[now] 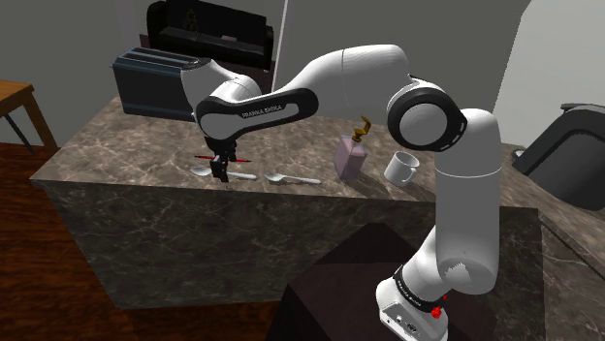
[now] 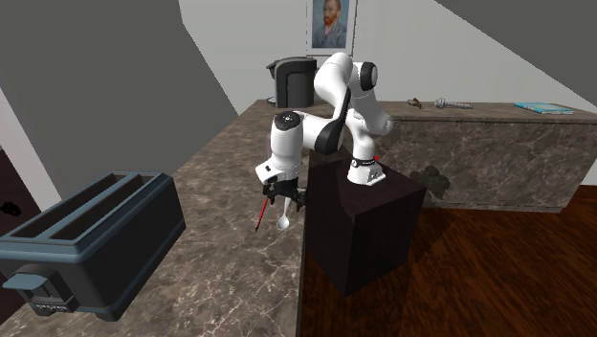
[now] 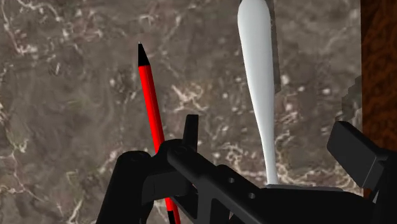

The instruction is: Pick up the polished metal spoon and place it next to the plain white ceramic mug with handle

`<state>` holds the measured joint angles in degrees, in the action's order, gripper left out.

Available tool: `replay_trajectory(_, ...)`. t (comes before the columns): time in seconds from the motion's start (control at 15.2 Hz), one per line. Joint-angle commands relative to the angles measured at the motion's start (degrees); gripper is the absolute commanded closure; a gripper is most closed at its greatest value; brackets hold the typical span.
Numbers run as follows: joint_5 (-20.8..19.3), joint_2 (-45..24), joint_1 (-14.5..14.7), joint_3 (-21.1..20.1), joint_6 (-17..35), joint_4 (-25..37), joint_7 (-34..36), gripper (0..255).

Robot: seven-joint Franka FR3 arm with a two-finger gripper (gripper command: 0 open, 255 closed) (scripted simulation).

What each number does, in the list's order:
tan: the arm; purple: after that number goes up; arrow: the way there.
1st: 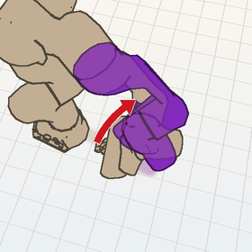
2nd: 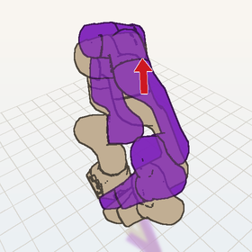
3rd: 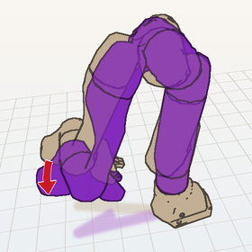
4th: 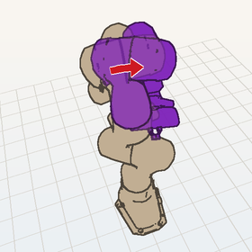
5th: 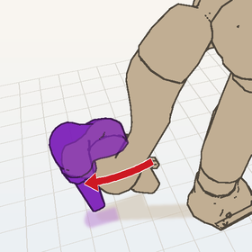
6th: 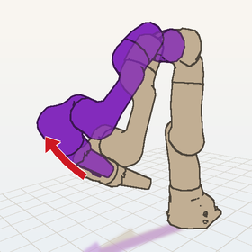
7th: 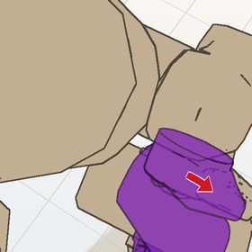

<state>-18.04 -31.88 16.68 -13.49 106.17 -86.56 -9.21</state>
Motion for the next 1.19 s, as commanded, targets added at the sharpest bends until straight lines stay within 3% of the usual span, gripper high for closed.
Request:
replay_trajectory(0.0,0.0,0.0,0.0,0.0,0.0,0.0,0.0,255)
replay_trajectory(0.59,0.0,0.0,0.0,0.0,0.0,0.0,0.0,255)
replay_trajectory(1.12,0.7,2.0,0.0,-0.3,-4.9,3.0,-1.2,255)
